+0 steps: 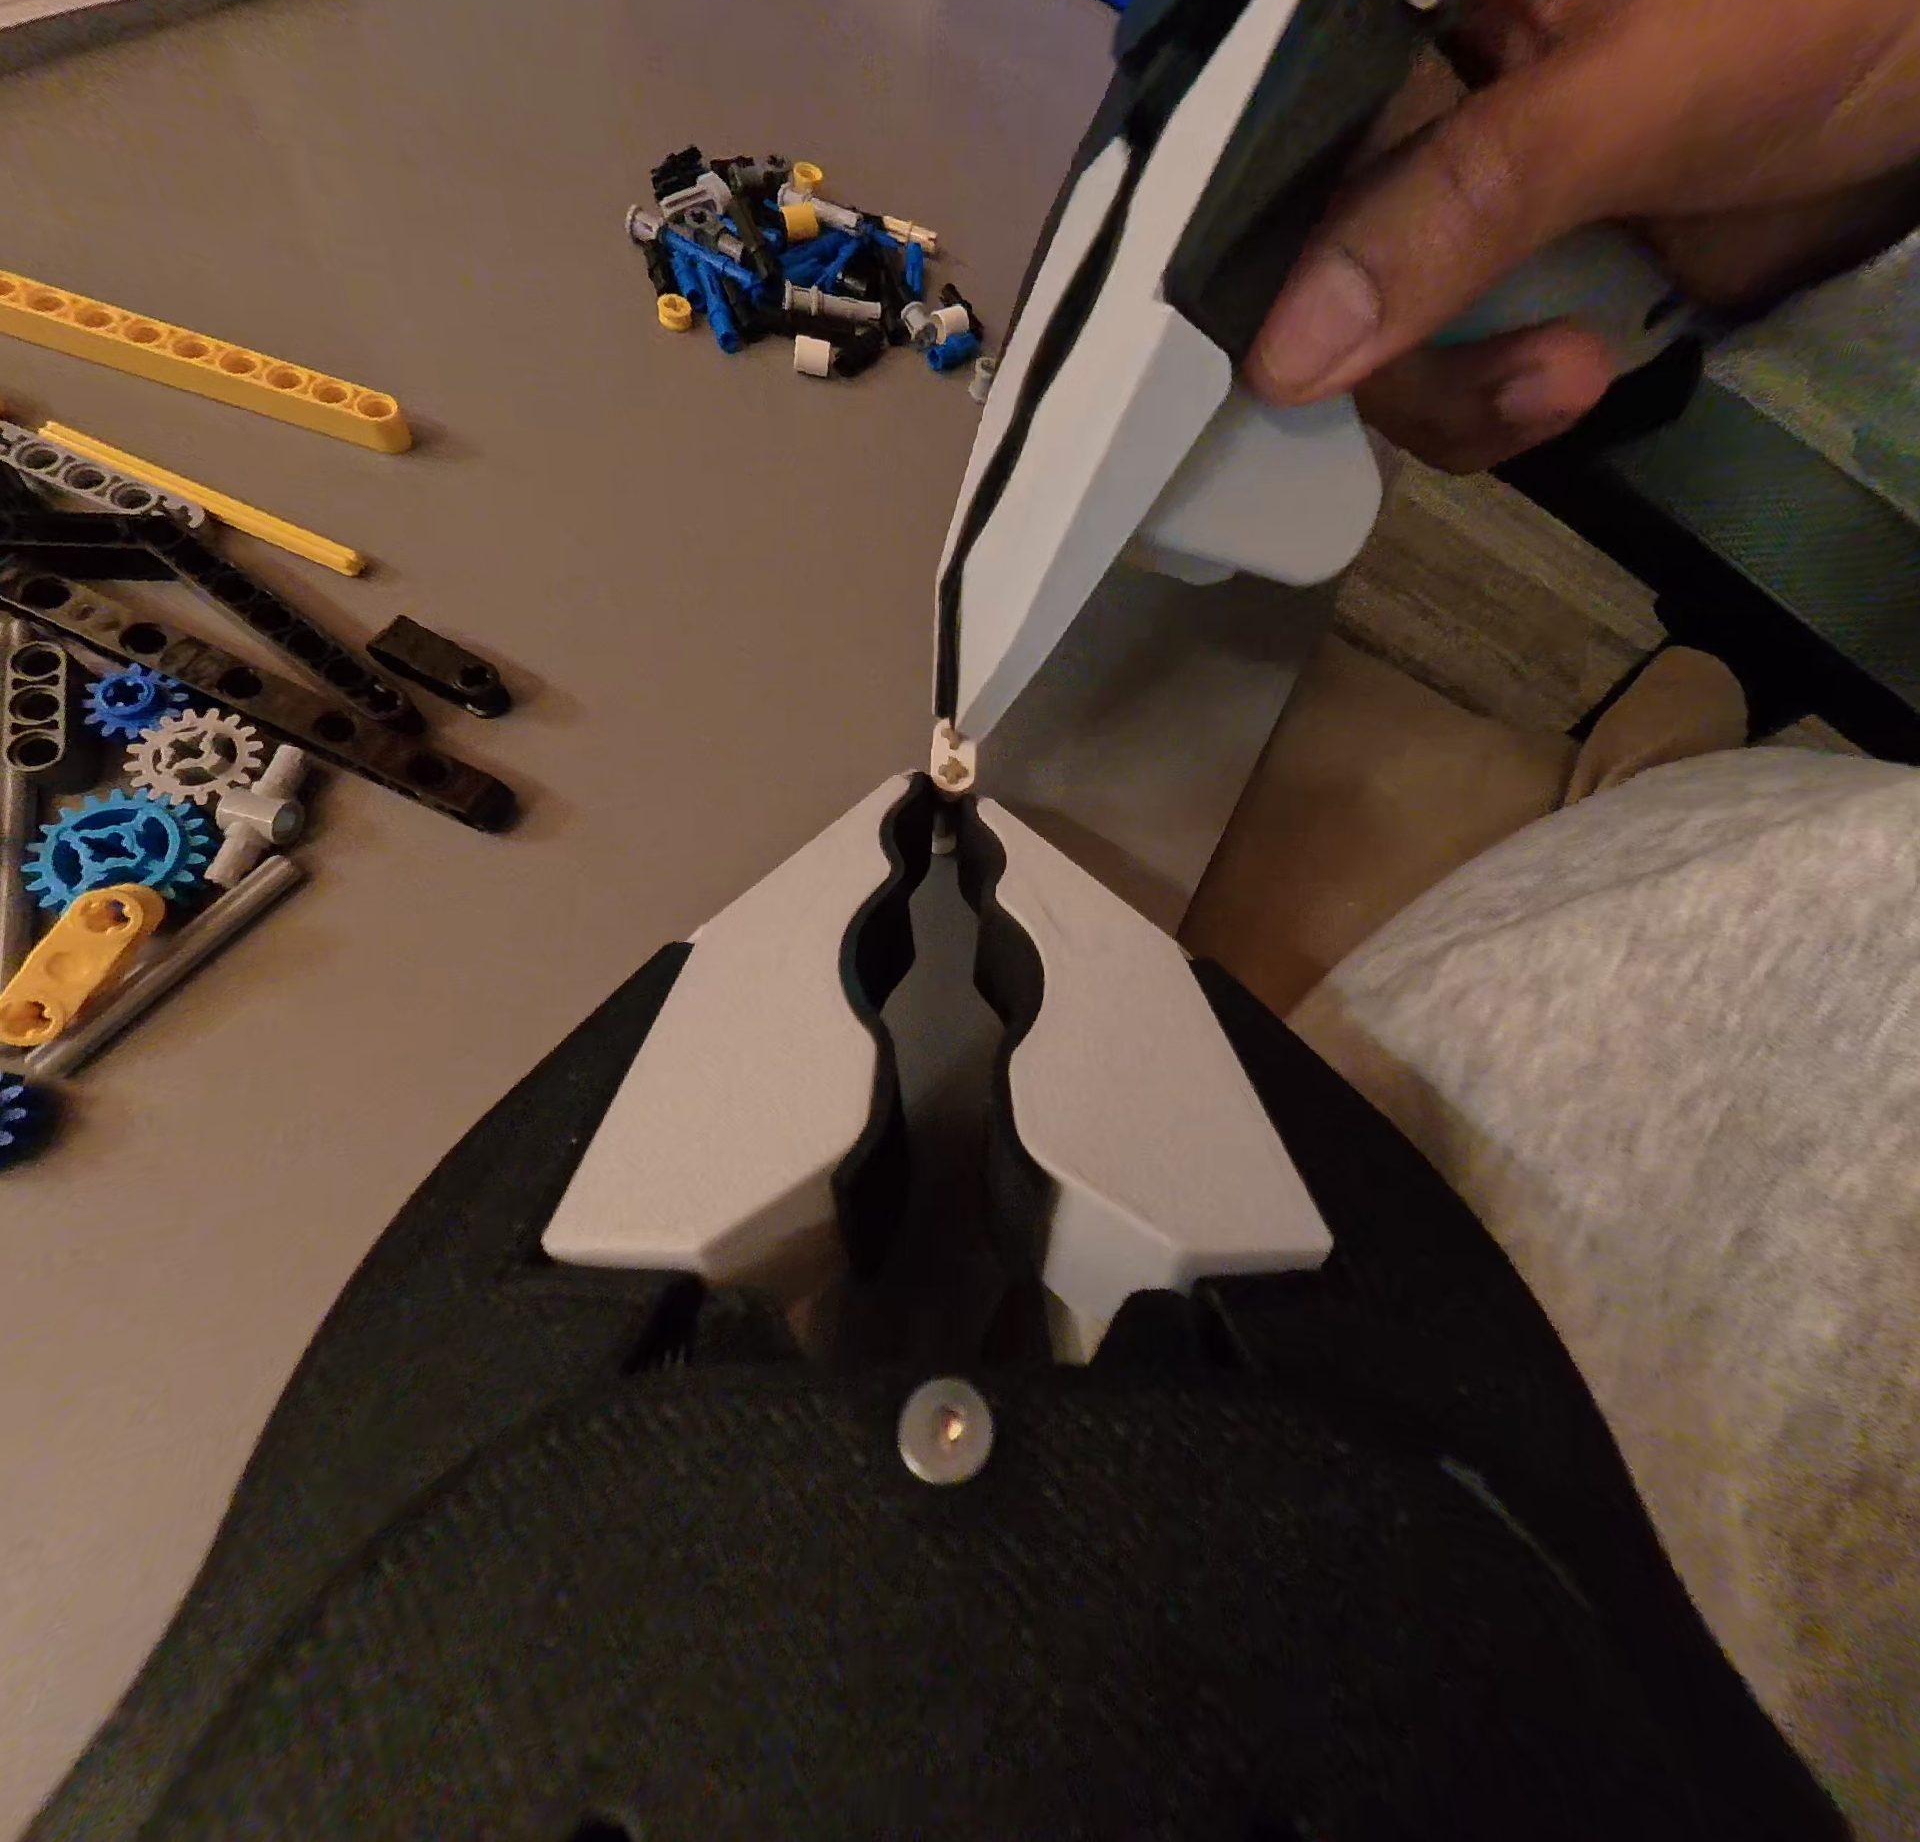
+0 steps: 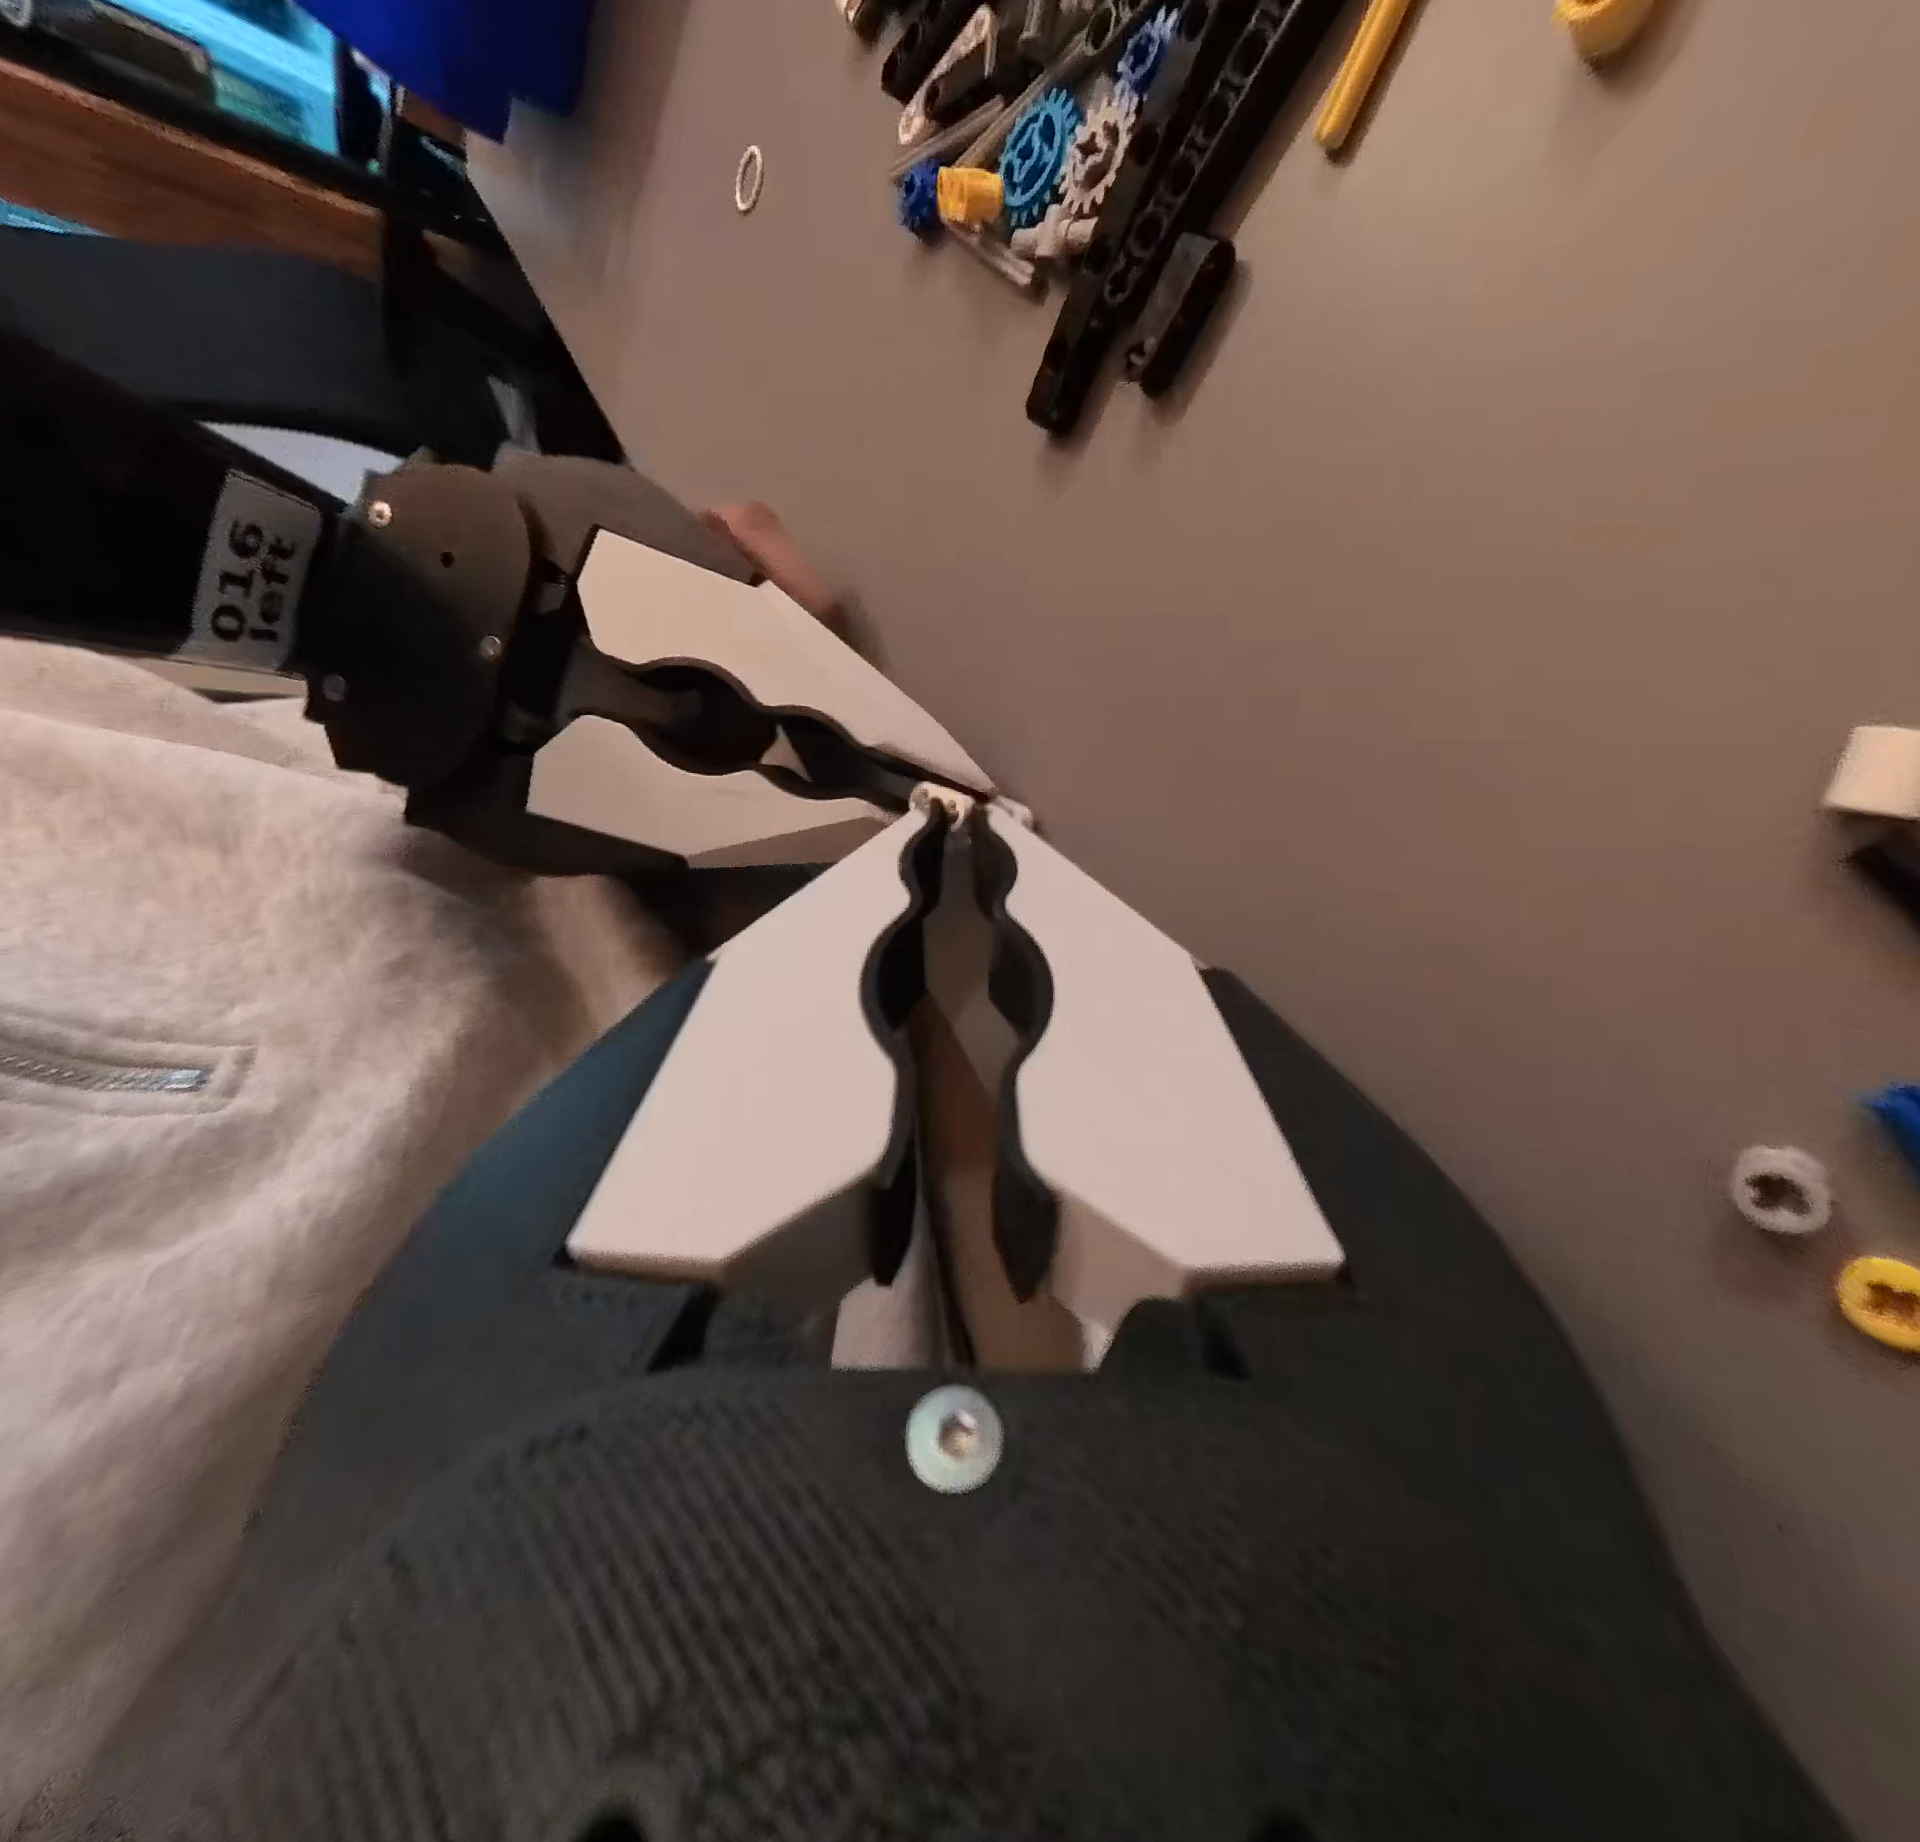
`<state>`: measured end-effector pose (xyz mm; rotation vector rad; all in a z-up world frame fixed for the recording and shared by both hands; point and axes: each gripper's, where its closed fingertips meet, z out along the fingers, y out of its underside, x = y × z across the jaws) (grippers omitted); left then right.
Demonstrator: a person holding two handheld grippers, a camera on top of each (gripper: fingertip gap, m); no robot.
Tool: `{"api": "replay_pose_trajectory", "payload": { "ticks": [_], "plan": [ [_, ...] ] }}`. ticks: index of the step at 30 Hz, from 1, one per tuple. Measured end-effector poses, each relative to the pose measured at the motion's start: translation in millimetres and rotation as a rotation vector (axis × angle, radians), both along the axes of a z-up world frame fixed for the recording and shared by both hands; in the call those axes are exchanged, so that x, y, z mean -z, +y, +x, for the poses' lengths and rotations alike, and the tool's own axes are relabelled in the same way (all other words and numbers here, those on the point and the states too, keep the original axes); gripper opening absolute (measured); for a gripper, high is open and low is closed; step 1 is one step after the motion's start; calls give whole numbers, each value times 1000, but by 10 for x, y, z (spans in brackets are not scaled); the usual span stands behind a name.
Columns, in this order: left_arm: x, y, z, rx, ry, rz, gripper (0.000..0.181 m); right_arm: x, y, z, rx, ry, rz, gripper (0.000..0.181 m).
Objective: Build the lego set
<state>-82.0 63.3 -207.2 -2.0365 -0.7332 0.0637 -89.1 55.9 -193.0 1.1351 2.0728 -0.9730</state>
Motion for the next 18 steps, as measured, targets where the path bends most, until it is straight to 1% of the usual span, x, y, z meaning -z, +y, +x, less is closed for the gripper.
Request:
{"api": "replay_pose_trajectory", "payload": {
  "ticks": [2,5,9,12,18],
  "plan": [
    [2,-2,2,2,7,-5,5,6,-5,7,-31,-19,15,3],
    [1,0,1,5,20,-11,5,12,-5,12,-92,7,100,4],
    [5,0,4,11,60,-35,5,55,-37,60,-121,58,217,12],
    [5,7,3,14,71,-39,5,39,-18,51,-87,88,270,9],
    [3,12,17,26,49,-22,5,31,-12,47,7,4,231,9]
  ]
}}
